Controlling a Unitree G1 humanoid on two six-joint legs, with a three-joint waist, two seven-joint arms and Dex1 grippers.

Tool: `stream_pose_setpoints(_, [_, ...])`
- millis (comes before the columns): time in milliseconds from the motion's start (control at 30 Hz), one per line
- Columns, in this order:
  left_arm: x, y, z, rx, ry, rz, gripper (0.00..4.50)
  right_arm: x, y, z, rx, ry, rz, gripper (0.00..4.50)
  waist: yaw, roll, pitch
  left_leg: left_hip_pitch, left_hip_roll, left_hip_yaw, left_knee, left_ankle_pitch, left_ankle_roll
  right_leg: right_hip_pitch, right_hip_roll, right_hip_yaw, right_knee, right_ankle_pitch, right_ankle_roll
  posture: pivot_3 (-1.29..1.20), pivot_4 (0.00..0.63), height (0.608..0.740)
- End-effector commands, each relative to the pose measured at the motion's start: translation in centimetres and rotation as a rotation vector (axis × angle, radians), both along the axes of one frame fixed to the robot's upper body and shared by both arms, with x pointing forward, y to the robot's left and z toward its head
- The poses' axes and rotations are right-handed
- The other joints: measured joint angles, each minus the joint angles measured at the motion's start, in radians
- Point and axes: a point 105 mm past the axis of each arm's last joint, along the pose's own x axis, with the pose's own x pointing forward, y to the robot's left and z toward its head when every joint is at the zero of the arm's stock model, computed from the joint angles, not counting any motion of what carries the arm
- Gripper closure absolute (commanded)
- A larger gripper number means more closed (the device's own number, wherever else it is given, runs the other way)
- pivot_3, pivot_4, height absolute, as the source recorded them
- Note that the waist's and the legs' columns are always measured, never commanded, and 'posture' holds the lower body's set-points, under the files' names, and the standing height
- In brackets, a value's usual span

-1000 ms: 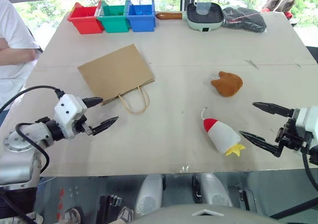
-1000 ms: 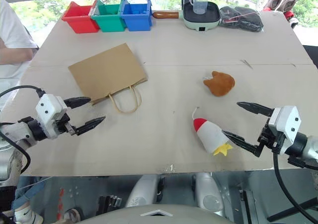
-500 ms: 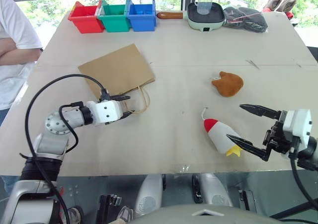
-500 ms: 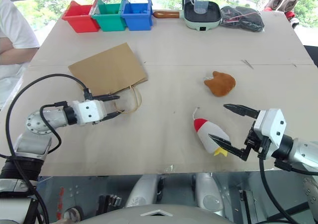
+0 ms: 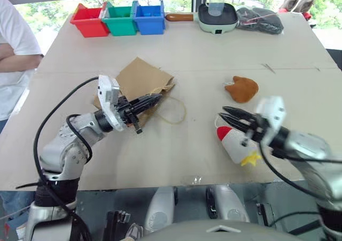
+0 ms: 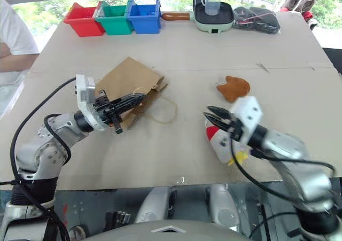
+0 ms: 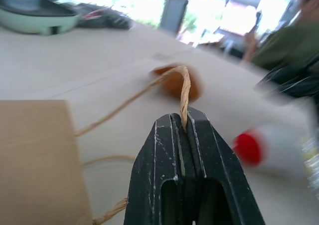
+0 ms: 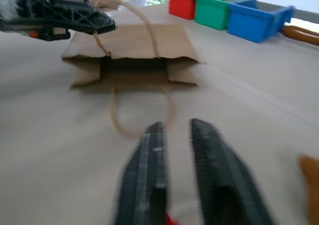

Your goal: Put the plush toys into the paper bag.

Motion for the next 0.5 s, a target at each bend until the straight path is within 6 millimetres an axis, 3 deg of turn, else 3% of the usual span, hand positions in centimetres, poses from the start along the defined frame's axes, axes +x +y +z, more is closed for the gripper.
stream_pose_setpoints(33, [-1.4, -1.2, 2.2, -0.099, 0.016, -0.046, 4.5, 1.4, 3.8, -0.9, -0.038, -0.02, 0.096, 4.48, -0.005, 0.0, 0.0, 0.0, 0.0, -0.001, 0.0, 0.0, 0.0, 0.0, 0.0, 0.0, 0.0, 0.0, 0.0, 0.0, 0.15, 0.74])
stream_pose_setpoints(100, [-1.7, -1.5, 2.4, -0.11, 0.021, -0.053, 4.5, 2.3, 5.7, -1.3, -0.05, -0.022, 0.153, 4.48, -0.006, 0.0, 0.0, 0.0, 0.0, -0.001, 0.0, 0.0, 0.0, -0.001, 0.0, 0.0, 0.001, 0.0, 0.0, 0.0, 0.15, 0.74])
stream_pose_setpoints(233, [-2.0, -2.2, 2.9, -0.133, 0.01, -0.045, 4.5, 3.7, 10.7, -4.1, -0.087, 0.059, 0.288, 4.48, -0.01, 0.0, 0.0, 0.0, -0.002, 0.0, 0.0, 0.0, 0.0, -0.001, 0.001, 0.0, 0.0, 0.0, 0.0, 0.0, 0.15, 0.74])
stream_pose_setpoints(367, [-2.0, -2.4, 3.3, -0.149, 0.002, -0.03, 4.5, 4.2, 12.6, -5.3, -0.112, 0.044, 0.342, 4.48, -0.003, 0.0, 0.0, -0.001, -0.002, 0.0, -0.001, 0.0, 0.0, -0.001, 0.001, -0.001, 0.0, 0.0, -0.001, 0.0, 0.15, 0.74])
stream_pose_setpoints(500, [-1.7, -1.1, 5.6, -0.262, -0.036, 0.043, 4.5, 4.7, 14.6, -8.6, -0.147, 0.128, 0.344, 4.48, -0.008, -0.001, 0.0, 0.0, -0.006, -0.001, 0.0, 0.0, -0.001, -0.001, -0.001, 0.0, 0.0, 0.0, 0.0, 0.0, 0.15, 0.74])
